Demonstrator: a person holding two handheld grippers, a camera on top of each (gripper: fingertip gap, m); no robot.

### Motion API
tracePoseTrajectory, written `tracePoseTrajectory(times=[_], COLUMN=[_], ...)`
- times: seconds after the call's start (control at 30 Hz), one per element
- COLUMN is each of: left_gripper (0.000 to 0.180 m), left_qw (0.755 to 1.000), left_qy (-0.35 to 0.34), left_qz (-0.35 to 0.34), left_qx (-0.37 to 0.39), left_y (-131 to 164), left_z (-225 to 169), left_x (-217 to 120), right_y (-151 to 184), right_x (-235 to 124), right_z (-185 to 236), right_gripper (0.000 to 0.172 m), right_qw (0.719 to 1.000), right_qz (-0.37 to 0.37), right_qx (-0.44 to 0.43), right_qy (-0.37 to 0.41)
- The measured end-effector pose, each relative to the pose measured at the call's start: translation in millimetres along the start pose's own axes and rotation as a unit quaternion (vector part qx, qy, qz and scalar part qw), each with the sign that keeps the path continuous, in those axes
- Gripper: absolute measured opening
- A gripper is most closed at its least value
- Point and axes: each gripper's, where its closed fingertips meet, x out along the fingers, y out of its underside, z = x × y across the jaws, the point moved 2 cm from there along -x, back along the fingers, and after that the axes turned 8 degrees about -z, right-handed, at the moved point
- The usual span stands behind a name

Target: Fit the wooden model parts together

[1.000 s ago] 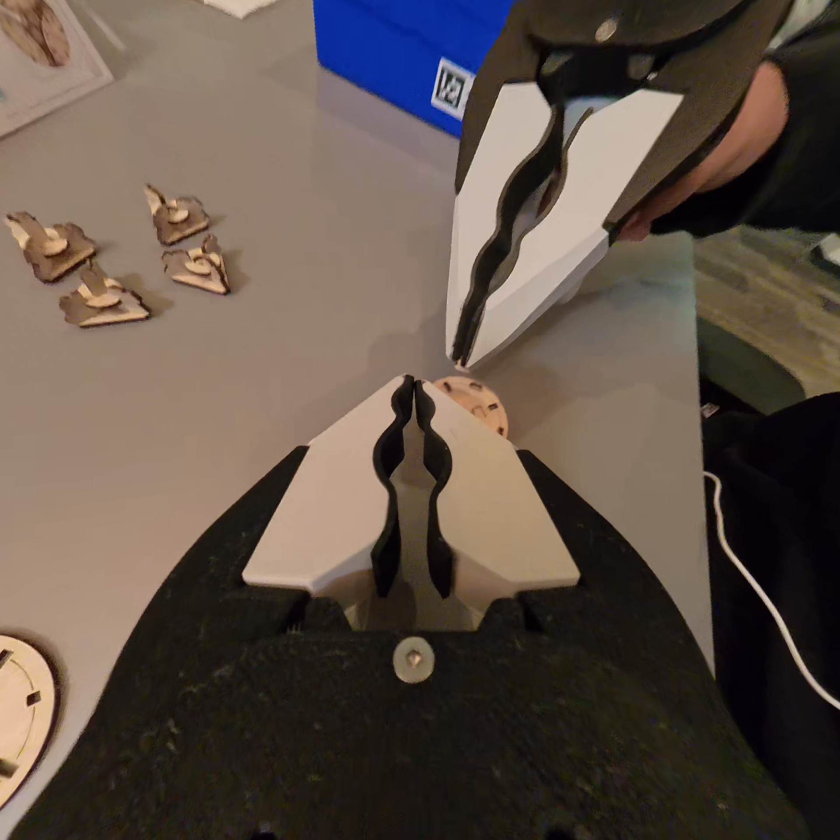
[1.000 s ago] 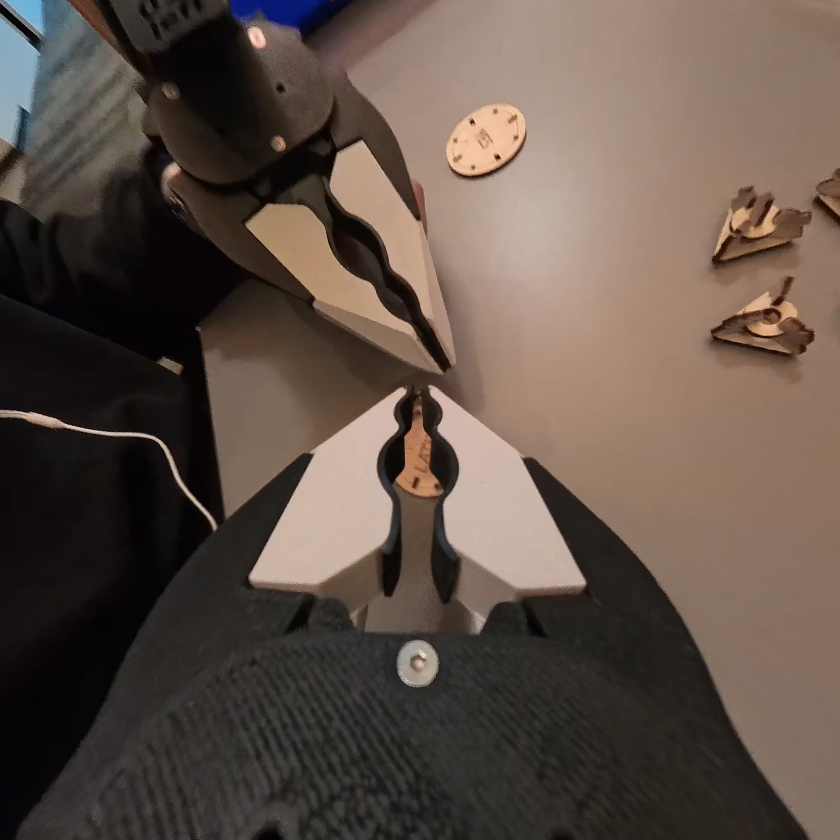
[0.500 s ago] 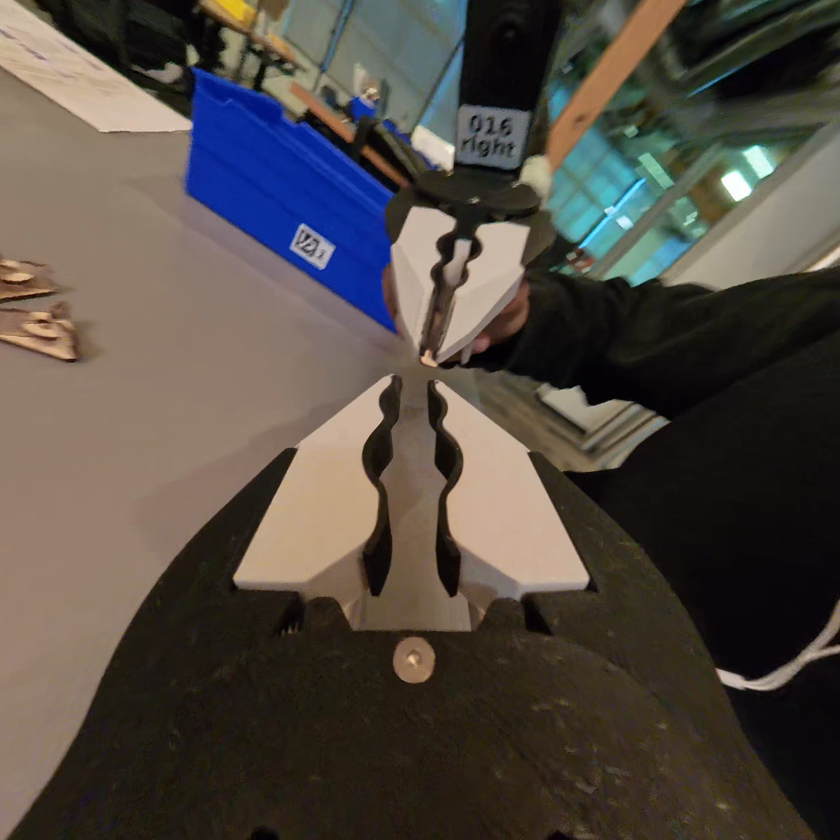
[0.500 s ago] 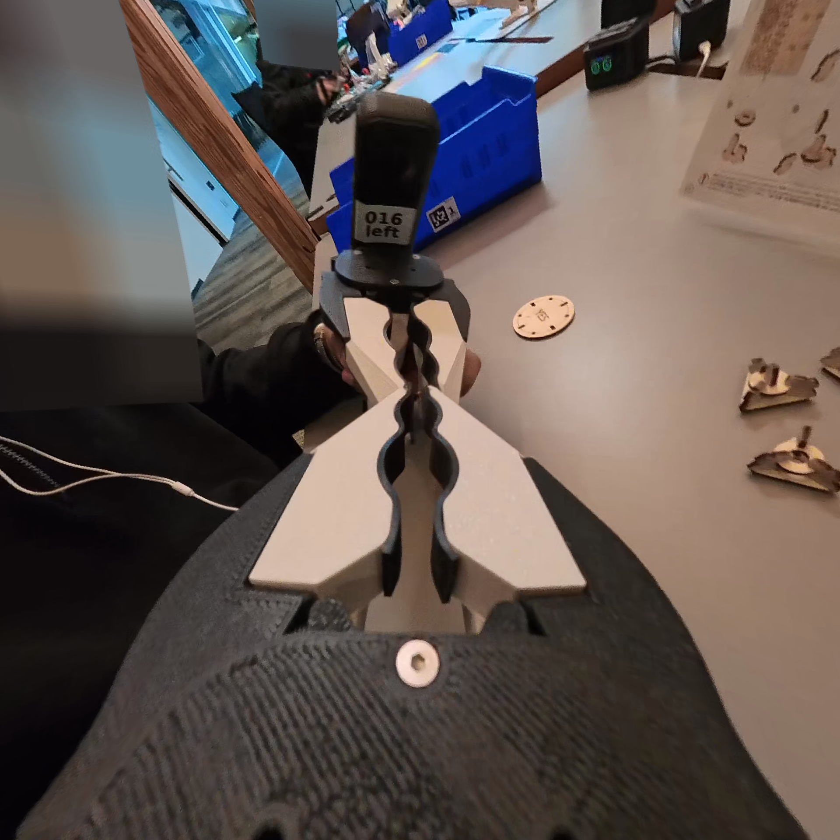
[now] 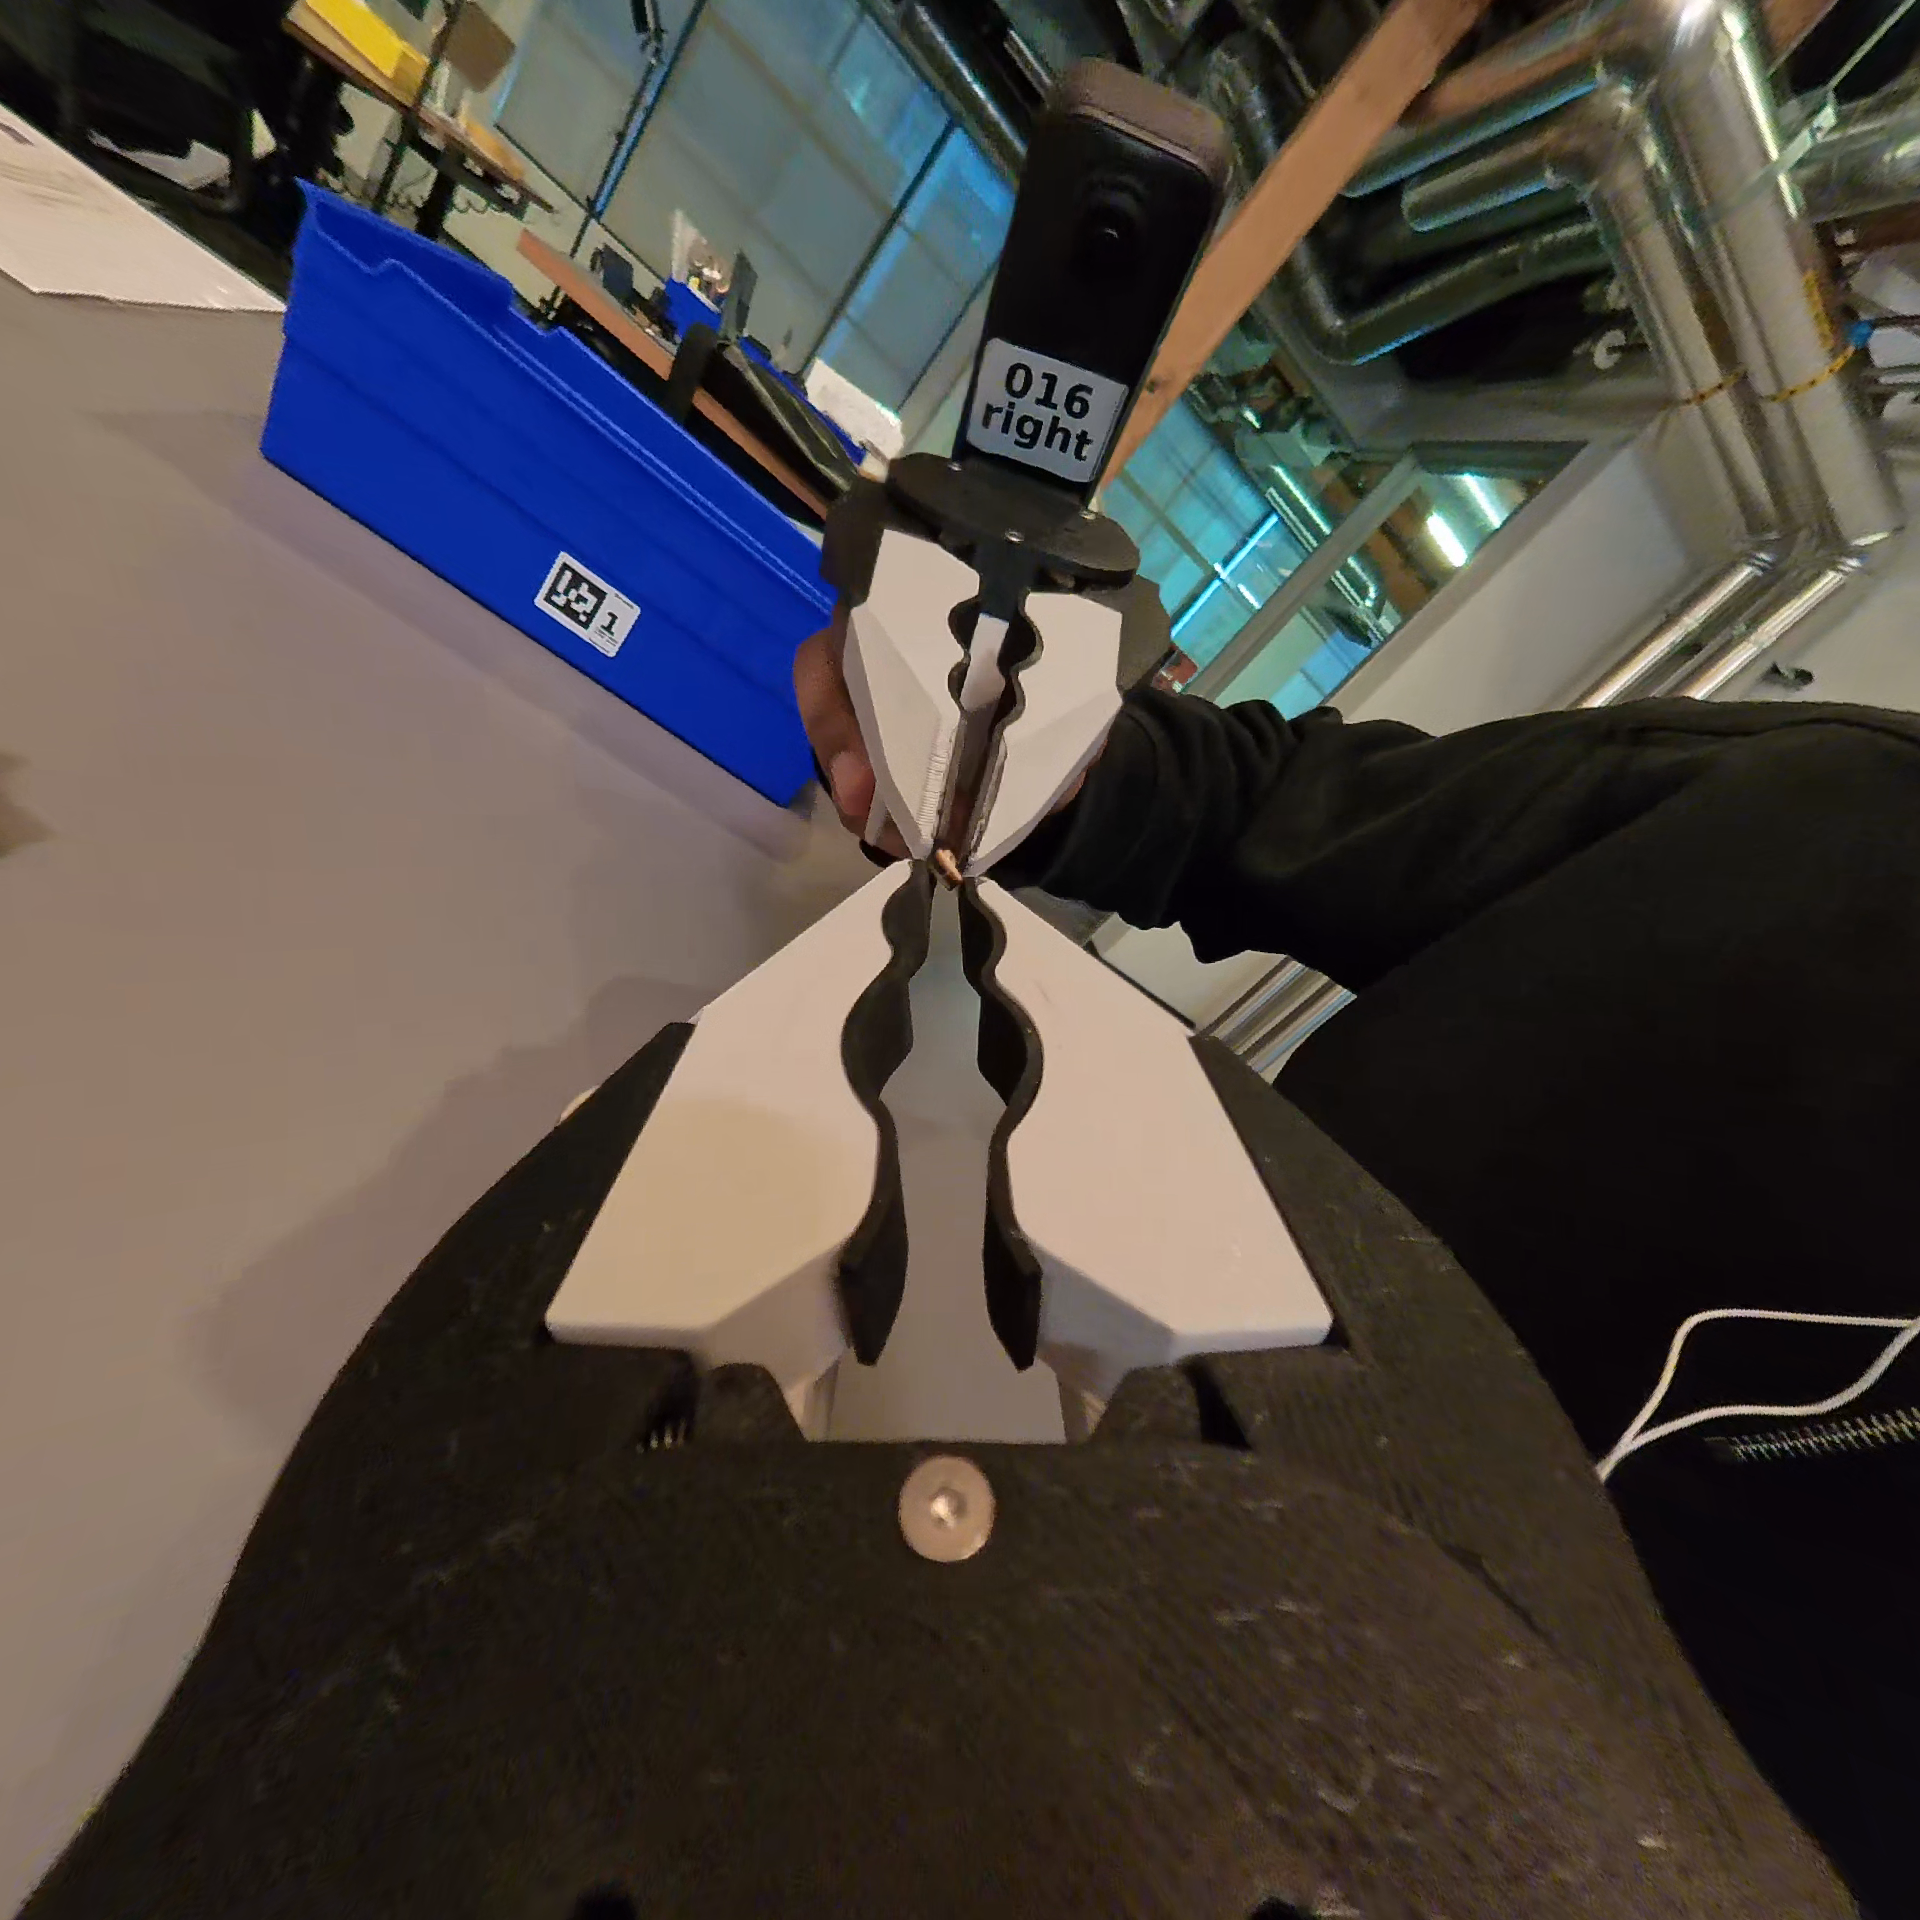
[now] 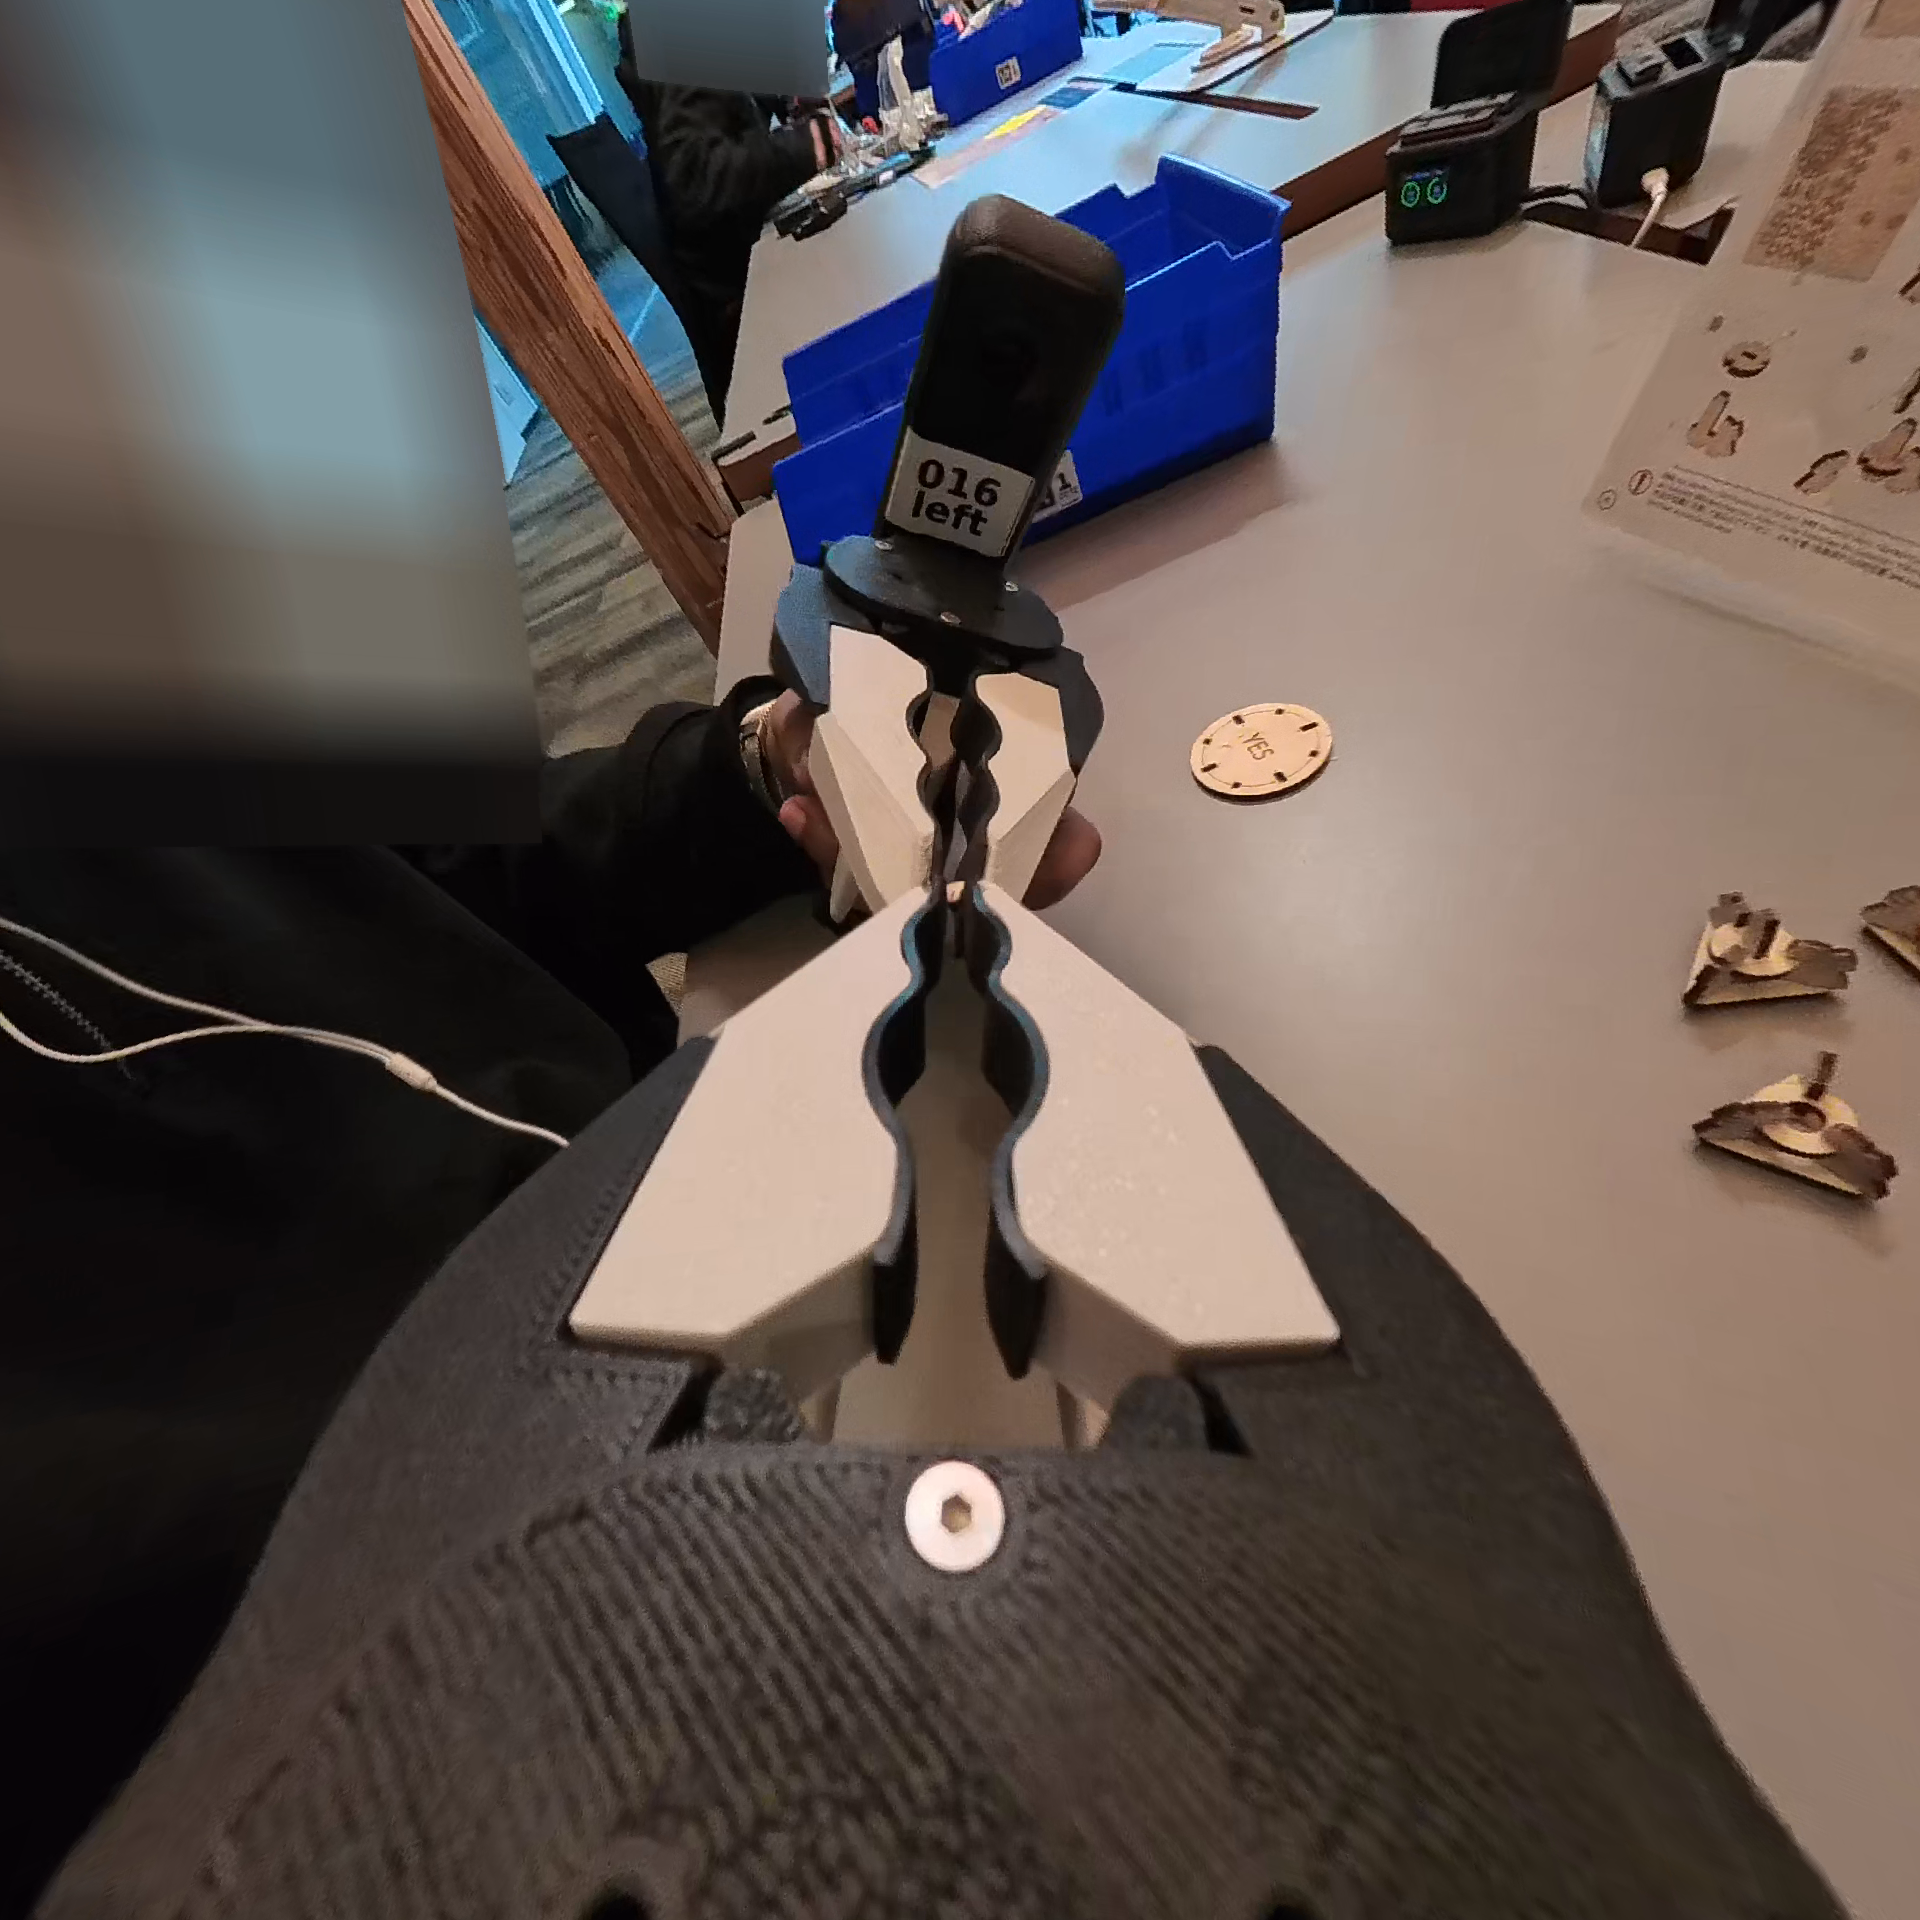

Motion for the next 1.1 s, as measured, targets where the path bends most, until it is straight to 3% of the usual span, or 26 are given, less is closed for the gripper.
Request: tracePoseTrajectory(times=[0.2, 0.43, 0.67, 0.83, 1.1], left_gripper=[0.000, 0.000, 0.000, 0.000, 0.000], left_qw=[1.000, 0.998, 0.988, 0.985, 0.980], left_qy=[0.015, -0.031, -0.063, -0.062, -0.072], left_qz=[-0.016, 0.027, 0.085, 0.103, 0.122], left_qx=[-0.016, 0.038, 0.110, 0.127, 0.141], left_y=[-6, 8, 27, 33, 40], left_z=[-2, 7, 12, 10, 13], left_x=[-5, 0, 5, 8, 8], right_y=[1, -9, 17, 26, 38], right_x=[-8, -15, -15, -10, -8], right_z=[2, 2, 2, 5, 3], right_gripper=[0.000, 0.000, 0.002, 0.007, 0.002], right_qw=[0.999, 0.998, 0.974, 0.965, 0.957], right_qz=[0.014, 0.017, 0.176, 0.217, 0.251], right_qx=[-0.030, -0.047, -0.143, -0.146, -0.142], right_qy=[0.012, 0.024, 0.031, 0.015, 0.002])
